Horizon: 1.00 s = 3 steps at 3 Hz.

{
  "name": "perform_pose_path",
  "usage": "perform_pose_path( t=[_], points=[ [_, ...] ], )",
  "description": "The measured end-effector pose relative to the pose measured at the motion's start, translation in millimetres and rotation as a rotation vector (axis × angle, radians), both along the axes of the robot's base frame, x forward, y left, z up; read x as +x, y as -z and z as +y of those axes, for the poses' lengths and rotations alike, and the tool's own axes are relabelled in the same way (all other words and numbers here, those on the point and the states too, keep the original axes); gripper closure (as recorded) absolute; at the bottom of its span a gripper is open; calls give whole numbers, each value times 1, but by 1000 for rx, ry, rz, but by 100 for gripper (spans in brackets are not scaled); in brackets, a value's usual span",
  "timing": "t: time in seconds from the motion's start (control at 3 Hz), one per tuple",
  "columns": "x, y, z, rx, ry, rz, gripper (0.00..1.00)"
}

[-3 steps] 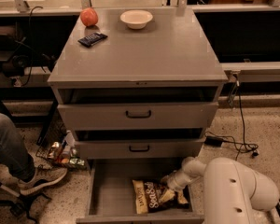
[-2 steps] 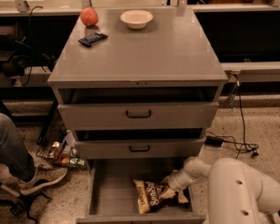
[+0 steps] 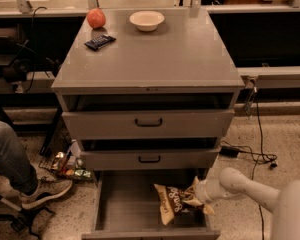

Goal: Pick brown chip bag from bottom drawer and place on counter

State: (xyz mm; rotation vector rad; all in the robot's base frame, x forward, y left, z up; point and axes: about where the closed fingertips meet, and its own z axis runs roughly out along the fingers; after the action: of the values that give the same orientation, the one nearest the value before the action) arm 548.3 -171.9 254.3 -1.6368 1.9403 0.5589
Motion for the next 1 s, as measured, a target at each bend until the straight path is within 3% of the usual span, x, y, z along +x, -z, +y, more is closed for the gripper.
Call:
perform_pose_path(
  t=[0.33, 0.67, 1.0],
  points=[
    [-34, -101, -45, 54, 45, -131, 100],
    [-60, -162, -85, 76, 88, -210, 100],
    [-57, -166, -86, 79, 86, -222, 100]
  ],
)
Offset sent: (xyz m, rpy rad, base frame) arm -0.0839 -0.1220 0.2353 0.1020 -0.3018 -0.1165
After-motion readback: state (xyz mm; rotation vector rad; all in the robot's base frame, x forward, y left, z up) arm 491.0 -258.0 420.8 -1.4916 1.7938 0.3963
